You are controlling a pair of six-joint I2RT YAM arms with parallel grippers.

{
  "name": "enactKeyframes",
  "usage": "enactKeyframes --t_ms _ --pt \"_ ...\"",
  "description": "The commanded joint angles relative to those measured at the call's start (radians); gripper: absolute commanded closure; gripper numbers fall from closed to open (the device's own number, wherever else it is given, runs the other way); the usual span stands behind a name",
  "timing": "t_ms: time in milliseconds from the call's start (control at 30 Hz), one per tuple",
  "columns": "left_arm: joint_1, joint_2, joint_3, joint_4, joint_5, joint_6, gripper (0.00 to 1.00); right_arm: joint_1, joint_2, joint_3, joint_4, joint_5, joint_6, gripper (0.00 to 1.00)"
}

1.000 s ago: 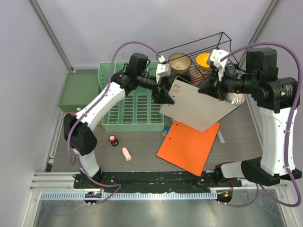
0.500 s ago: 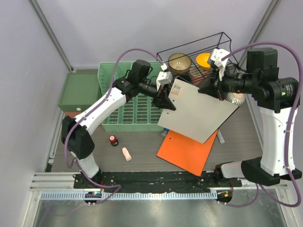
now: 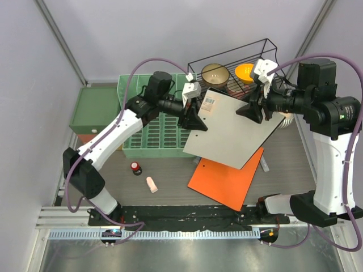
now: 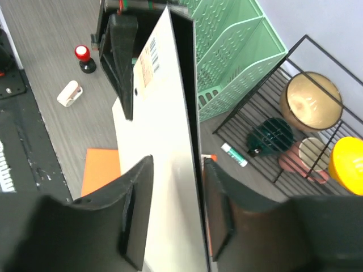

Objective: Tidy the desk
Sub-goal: Pick up the folder from the folder, then place the folder in the storage box.

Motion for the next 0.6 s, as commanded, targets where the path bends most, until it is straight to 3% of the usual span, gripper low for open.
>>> enactKeyframes --t_ms 0,200,267,300,333,567 --pt "0.065 -0.080 0.004 0.136 -0.007 -0.107 1.00 0.006 -0.020 0.000 -0.143 0.015 0.011 0.46" --pt "0.137 -0.144 -0.088 0.228 0.031 -0.170 1.00 0.007 0.008 0.040 -0.143 0.038 0.037 0.39" --pt "0.163 -0.169 -0.104 0.226 0.025 -0.169 1.00 0.007 0.015 0.069 -0.140 0.051 0.049 0.27" --pt "0.174 -0.176 -0.114 0.219 0.017 -0.175 1.00 0.007 0.024 0.089 -0.134 0.071 0.062 0.15" --pt "0.195 -0.192 -0.121 0.217 0.004 -0.184 1.00 0.007 0.024 0.094 -0.117 0.083 0.083 0.14" --pt "0.278 -0.337 -0.182 0.176 -0.358 -0.184 1.00 0.007 -0.023 0.031 0.018 0.198 0.203 0.14"
